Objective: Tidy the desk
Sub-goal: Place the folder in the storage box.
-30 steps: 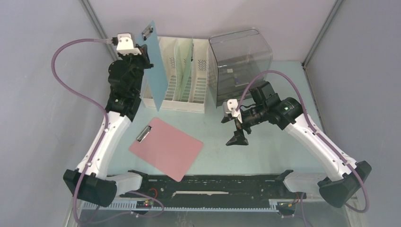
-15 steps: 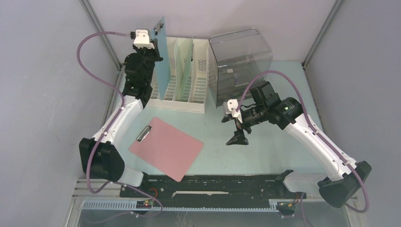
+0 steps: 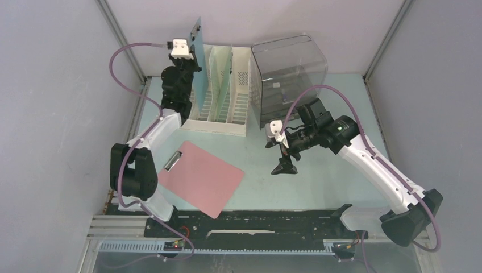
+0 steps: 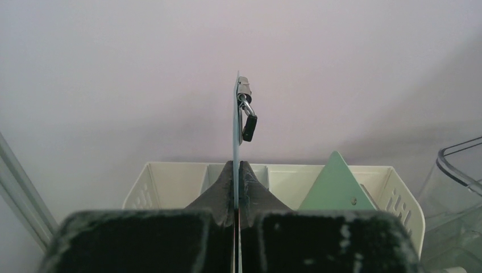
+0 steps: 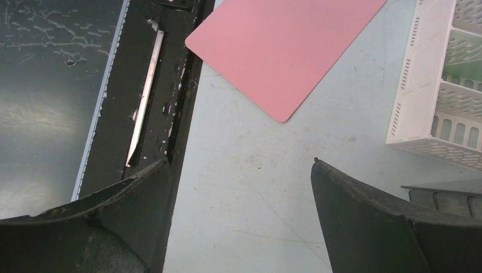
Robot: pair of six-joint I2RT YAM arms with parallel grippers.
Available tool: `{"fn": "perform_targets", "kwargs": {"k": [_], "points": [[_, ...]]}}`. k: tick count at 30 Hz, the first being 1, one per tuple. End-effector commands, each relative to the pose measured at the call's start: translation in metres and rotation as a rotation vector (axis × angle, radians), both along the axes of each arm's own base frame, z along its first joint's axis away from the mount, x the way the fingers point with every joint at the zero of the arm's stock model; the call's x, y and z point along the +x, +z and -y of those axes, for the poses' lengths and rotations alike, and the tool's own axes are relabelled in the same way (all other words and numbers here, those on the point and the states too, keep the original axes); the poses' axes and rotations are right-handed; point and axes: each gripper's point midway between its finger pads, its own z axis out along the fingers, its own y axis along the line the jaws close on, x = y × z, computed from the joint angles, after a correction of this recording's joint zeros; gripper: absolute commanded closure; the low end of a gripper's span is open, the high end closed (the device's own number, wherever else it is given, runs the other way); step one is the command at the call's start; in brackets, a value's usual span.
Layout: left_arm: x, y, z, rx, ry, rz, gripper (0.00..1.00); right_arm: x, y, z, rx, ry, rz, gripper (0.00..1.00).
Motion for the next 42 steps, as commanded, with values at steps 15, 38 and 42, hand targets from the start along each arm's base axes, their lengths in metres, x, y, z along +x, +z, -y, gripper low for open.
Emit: {"fn": "perform_targets", "kwargs": {"k": [15, 38, 42], "points": [[0.007, -0.049, -0.007, -0.087, -0.050, 0.116, 0.83, -0.004, -0.011, -0.001, -0.037, 0.033, -0.009, 0.00], [-0.096, -0.097, -0.019, -0.216, -0.111, -0.523, 0.00, -0.015, -0.020, -0.009, -0.067, 0.083, -0.019, 0.00], [-0.123, -0.126, -0.029, -0.195, -0.082, -0.679, 0.00, -0.016, -0.020, -0.009, -0.068, 0.088, -0.018, 0.00]]}}
